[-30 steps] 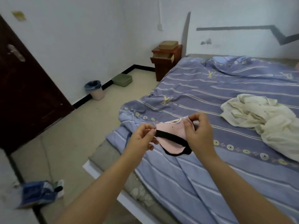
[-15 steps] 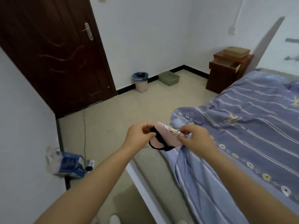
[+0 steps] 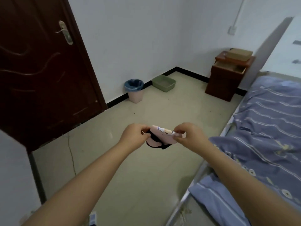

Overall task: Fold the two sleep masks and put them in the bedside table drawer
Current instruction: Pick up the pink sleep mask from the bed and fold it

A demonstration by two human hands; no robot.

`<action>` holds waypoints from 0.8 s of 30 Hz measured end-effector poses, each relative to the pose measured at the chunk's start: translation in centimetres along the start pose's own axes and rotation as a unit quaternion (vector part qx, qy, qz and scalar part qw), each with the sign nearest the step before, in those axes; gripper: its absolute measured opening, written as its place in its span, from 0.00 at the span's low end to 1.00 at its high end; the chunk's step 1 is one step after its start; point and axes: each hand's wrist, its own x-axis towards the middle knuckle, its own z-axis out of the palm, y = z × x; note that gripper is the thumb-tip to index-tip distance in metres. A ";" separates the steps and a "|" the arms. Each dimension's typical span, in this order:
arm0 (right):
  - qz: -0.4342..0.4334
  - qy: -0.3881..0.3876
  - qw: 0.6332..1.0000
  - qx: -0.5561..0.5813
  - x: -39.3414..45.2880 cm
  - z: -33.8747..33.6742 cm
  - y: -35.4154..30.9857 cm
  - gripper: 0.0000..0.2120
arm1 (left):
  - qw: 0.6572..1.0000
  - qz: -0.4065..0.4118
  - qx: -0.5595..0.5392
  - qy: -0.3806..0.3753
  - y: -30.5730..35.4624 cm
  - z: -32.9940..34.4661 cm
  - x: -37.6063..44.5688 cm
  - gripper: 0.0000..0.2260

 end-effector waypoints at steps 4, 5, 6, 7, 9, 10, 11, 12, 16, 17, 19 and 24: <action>0.005 0.051 0.997 -0.058 9.4 1.3 1.2 0.08 | 0.993 0.046 0.105 -0.012 -0.9 -1.0 10.5 0.07; 0.002 0.056 0.996 -0.064 12.0 1.7 1.6 0.08 | 0.991 0.058 0.122 -0.010 -1.4 -1.4 13.1 0.08; 0.001 0.059 0.996 -0.065 14.9 2.1 2.0 0.08 | 0.989 0.068 0.132 -0.011 -2.0 -1.9 15.9 0.08; 0.001 0.059 0.996 -0.063 18.0 2.4 2.5 0.07 | 0.987 0.077 0.141 -0.016 -2.6 -2.5 18.9 0.08; 0.013 0.056 0.997 -0.054 24.1 2.7 3.4 0.07 | 0.981 0.097 0.161 -0.040 -3.4 -4.0 25.1 0.08; 0.022 0.063 0.997 -0.045 27.1 2.7 3.9 0.07 | 0.978 0.112 0.165 -0.052 -3.6 -4.8 28.4 0.08; 0.038 0.074 0.996 -0.036 29.9 2.5 4.4 0.07 | 0.977 0.124 0.163 -0.062 -3.7 -5.5 31.7 0.08; 0.057 0.085 0.994 -0.029 32.6 2.2 5.0 0.07 | 0.976 0.133 0.157 -0.070 -3.7 -6.1 35.0 0.08; 0.117 0.136 0.984 -0.017 42.5 0.5 8.6 0.07 | 0.972 0.173 0.130 -0.089 -2.7 -6.2 47.6 0.07; 0.127 0.149 0.980 -0.017 45.0 0.0 9.8 0.07 | 0.971 0.183 0.121 -0.090 -2.4 -5.8 50.8 0.07; 0.139 0.168 0.976 -0.024 50.2 -1.3 12.7 0.07 | 0.969 0.205 0.100 -0.090 -1.6 -4.6 57.6 0.07; 0.185 0.231 0.955 -0.028 62.6 -5.3 20.5 0.07 | 0.958 0.264 0.043 -0.107 1.7 -1.2 74.7 0.08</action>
